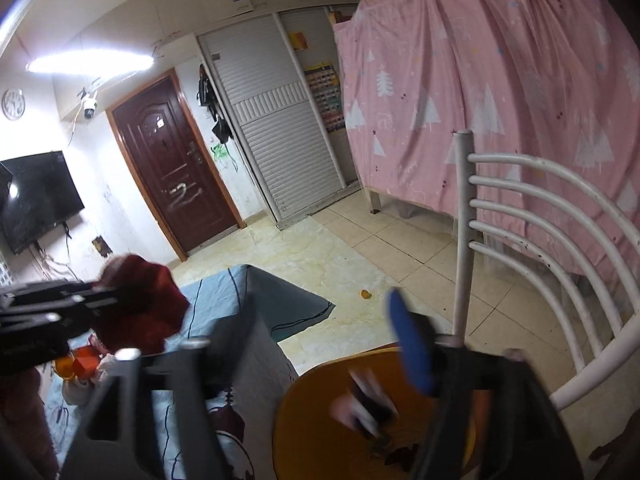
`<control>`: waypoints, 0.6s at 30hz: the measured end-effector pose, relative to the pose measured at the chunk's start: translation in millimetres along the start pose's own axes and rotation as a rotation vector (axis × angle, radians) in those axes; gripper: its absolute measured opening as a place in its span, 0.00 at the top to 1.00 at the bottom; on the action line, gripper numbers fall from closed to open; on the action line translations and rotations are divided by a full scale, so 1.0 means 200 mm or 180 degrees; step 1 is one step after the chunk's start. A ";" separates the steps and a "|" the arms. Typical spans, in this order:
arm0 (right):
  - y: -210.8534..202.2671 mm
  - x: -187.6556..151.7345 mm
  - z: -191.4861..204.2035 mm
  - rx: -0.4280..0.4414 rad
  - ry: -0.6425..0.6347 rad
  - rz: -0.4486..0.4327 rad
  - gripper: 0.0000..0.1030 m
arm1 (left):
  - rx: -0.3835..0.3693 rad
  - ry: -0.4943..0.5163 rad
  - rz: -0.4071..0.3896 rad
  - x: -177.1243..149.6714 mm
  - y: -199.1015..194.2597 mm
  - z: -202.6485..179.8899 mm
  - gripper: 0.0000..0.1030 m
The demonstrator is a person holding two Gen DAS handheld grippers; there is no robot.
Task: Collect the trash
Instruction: 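Carry both items over the yellow bin and open both tools to drop them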
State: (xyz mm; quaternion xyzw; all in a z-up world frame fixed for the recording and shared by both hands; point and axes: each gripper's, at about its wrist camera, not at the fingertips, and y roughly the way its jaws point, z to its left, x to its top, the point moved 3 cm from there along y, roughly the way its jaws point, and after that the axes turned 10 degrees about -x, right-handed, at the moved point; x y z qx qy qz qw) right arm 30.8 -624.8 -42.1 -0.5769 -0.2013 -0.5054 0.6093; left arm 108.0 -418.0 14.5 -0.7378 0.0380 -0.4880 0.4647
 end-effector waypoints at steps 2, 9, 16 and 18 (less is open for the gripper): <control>0.00 0.00 -0.05 -0.0047 0.0061 -0.0027 0.33 | -0.0039 -0.0031 0.0057 0.00 0.05 -0.02 0.65; -0.04 0.02 -0.17 -0.0028 0.0323 -0.0097 0.33 | -0.0101 -0.0032 0.0136 -0.02 0.11 -0.05 0.54; -0.03 0.04 -0.07 0.0046 0.0233 -0.0050 0.33 | -0.0122 -0.0097 0.0104 -0.05 0.04 0.01 0.54; -0.02 0.03 -0.01 0.0074 0.0175 -0.0027 0.33 | -0.0122 -0.0126 0.0078 -0.06 0.01 0.03 0.53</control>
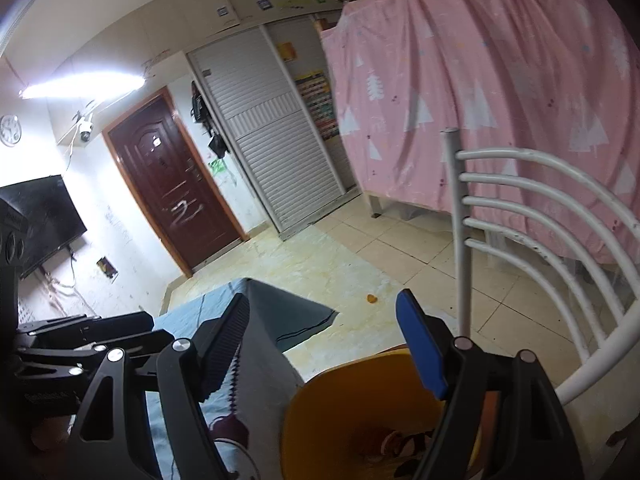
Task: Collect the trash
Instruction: 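Move both open tools back over the bed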
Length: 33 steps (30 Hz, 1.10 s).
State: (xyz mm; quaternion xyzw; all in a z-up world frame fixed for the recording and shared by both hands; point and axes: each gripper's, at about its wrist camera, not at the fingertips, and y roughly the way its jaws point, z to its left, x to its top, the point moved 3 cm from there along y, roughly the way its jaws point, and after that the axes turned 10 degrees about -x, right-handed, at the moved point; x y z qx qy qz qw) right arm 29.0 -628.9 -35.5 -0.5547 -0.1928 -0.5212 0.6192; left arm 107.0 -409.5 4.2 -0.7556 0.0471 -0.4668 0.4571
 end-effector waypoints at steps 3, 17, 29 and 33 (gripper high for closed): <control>0.02 0.00 0.08 0.0038 -0.0071 0.0032 0.33 | 0.0033 -0.0057 -0.0060 -0.01 -0.06 0.06 0.53; 0.08 -0.03 0.59 0.0320 -0.0533 0.0161 0.32 | 0.0257 -0.0426 -0.0340 -0.13 -0.41 0.44 0.53; 0.11 -0.18 1.06 0.0627 -0.1011 0.0378 0.31 | 0.0659 -0.0780 -0.0513 -0.33 -0.72 0.86 0.48; 0.12 -0.23 1.18 0.0695 -0.1135 0.0463 0.31 | 0.0775 -0.0953 -0.0540 -0.42 -0.81 1.01 0.48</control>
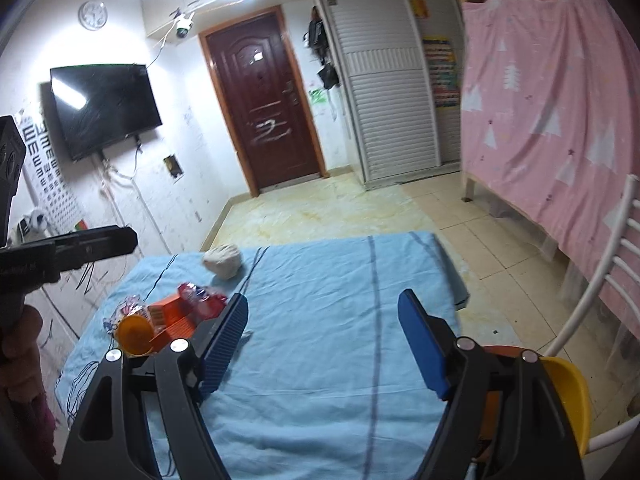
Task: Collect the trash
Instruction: 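Move both open tools back over the bed, then grasp the Hello Kitty bag with the left tool while the right tool grasps the orange bowl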
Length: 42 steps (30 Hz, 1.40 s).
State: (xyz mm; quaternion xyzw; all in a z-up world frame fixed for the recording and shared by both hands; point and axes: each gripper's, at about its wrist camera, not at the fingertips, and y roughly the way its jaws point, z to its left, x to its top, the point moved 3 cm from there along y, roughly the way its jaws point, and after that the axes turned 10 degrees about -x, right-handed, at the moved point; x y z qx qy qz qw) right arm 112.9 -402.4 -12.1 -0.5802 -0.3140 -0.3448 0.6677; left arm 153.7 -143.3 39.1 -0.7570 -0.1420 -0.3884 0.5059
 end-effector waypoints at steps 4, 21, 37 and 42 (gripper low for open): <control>0.05 0.00 0.08 0.0048 -0.0076 0.0065 0.31 | 0.0083 -0.0149 0.0009 -0.02 -0.03 0.15 0.48; 0.11 -0.02 0.33 0.0234 -0.0328 0.0180 0.31 | -0.0062 -0.0703 0.0381 -0.29 0.05 0.48 0.48; 0.02 -0.05 0.50 0.0504 -0.0526 0.0144 0.30 | -0.0369 -0.0903 0.0197 -0.32 0.03 0.44 0.77; -0.02 -0.07 0.60 0.0734 -0.0639 0.0157 0.30 | -0.0286 -0.0851 -0.0009 -0.28 -0.09 0.46 0.77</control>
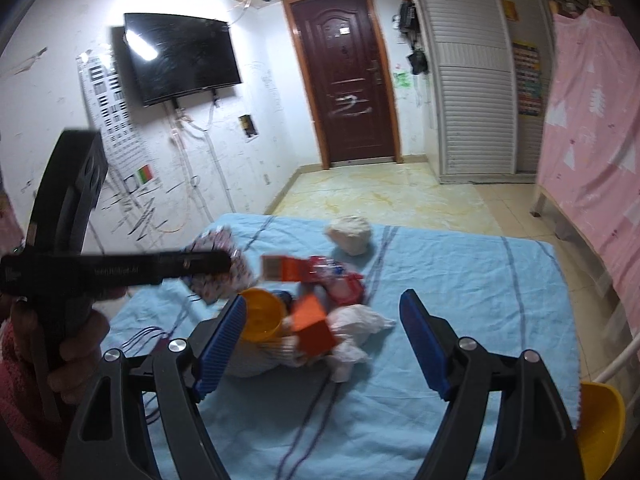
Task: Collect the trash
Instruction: 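Grasp the Hello Kitty bag with the left tool while the right tool grasps the orange bowl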
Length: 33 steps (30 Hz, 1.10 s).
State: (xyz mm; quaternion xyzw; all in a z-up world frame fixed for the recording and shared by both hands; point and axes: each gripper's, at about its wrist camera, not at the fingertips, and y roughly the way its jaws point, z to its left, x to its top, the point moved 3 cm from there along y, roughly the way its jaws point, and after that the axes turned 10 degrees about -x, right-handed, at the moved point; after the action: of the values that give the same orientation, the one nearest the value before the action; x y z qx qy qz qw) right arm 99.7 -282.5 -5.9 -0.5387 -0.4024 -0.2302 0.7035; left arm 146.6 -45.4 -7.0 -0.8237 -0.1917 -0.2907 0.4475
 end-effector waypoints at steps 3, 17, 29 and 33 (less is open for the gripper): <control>0.00 0.00 0.06 0.0130 -0.0085 0.0005 0.30 | 0.0050 0.0049 -0.0065 0.01 -0.05 0.00 0.77; 0.19 -0.03 0.33 0.0306 -0.0460 0.0286 0.30 | 0.0151 -0.0033 -0.0175 0.01 -0.17 0.12 0.77; 0.32 -0.05 0.37 0.0056 -0.0497 0.0440 0.65 | 0.0136 -0.0082 -0.0135 -0.03 -0.16 0.18 0.76; 0.31 -0.05 0.35 0.0023 -0.0469 0.0401 0.66 | 0.0139 -0.0090 -0.0122 -0.03 -0.16 0.17 0.76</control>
State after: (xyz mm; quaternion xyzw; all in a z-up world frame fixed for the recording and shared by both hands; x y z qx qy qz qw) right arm 118.8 -197.1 -43.3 -0.5759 -0.4192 -0.1438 0.6870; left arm 133.8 0.5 -6.6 -0.8139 -0.2200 -0.2833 0.4570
